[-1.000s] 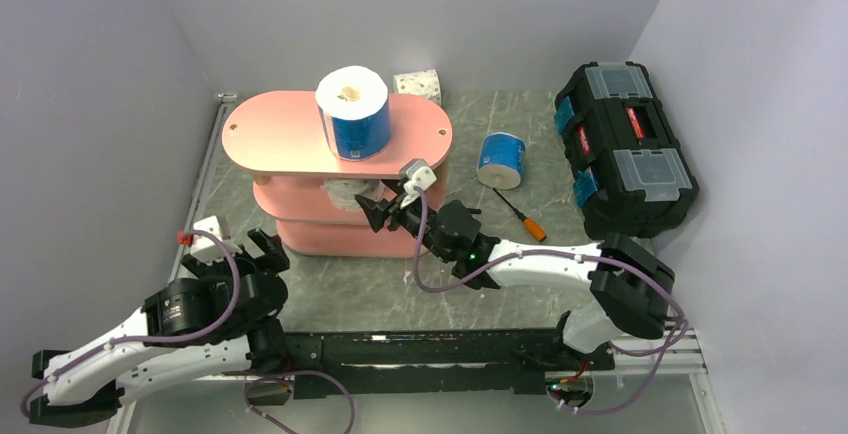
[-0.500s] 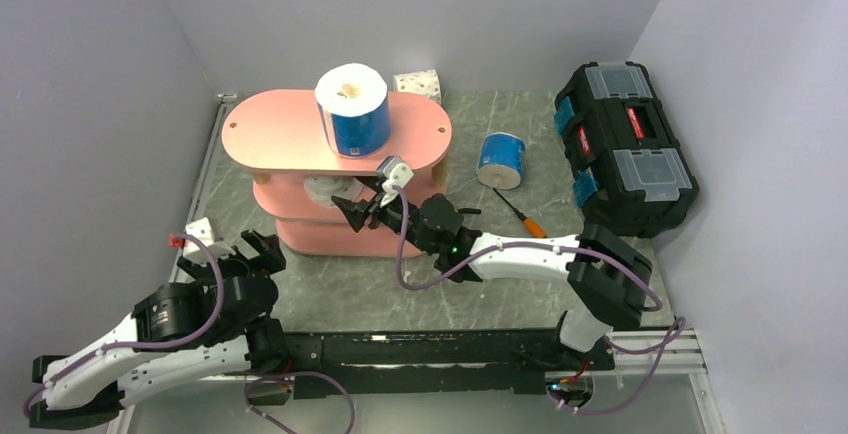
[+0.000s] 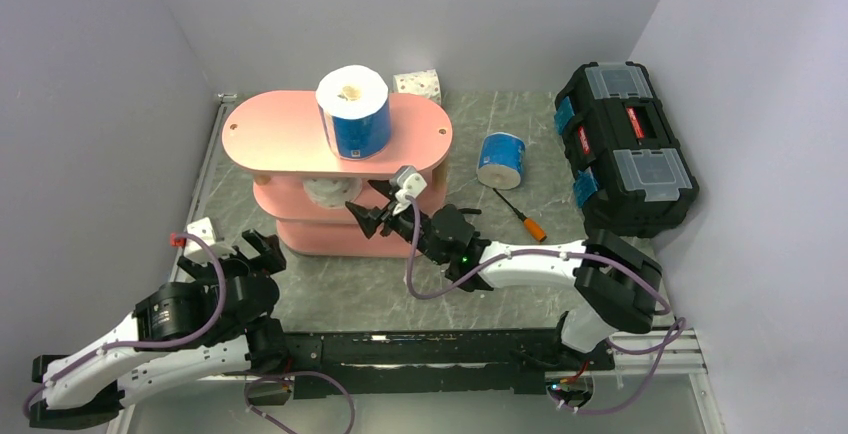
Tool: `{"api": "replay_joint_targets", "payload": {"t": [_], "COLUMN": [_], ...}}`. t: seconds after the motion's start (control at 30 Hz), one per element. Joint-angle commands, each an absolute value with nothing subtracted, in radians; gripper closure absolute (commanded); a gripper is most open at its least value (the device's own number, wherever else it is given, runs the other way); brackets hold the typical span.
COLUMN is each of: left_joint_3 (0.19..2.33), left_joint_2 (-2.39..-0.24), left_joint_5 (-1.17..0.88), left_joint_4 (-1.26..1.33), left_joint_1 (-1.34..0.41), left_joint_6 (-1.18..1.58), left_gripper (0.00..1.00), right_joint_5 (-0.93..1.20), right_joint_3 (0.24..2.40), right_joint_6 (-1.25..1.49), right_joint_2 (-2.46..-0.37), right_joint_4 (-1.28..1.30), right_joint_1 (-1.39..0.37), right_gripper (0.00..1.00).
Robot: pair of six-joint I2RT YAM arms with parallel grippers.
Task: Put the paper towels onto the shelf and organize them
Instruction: Adjust the paper towel on the shelf.
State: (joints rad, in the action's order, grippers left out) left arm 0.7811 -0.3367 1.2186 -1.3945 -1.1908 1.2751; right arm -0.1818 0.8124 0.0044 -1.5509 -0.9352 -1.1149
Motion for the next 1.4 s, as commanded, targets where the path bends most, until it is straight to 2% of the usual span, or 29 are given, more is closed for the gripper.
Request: {"api": "replay_joint_targets", "payload": {"t": [0.0,0.23,0.43,1.37], "left_joint_3": [0.795,0.798,0.792,0.787], "left_joint_2": [-0.330,-0.338,-0.321,-0.313], "left_joint_5": [1.227,1.226,1.222,1.215], "left_joint_4": [-1.376,-1.382,-1.362,-1.340], "left_joint_1": [-1.188,-1.189,-1.189,-1.189], "left_joint_6": [1.262,1.266,1.244,1.218], "left_gripper": [0.01,0.01,0.01,0.01], "right_joint_5": [-0.292,-0.269,-0.217,-0.028], "right_joint_3": [0.781,0.783,0.806,0.951], "right_joint_6": [0.024,0.015,0.023,0.084], "right_joint_2": [-1.546,-1.644,-1.706,-1.861], "right_joint_4": [-1.061,-1.243,-1.301,-1.199], "right_joint_1": [-1.100,-1.094,-1.089,-1.099], "right_gripper": [0.35,0.35,0.35,0.36]}}
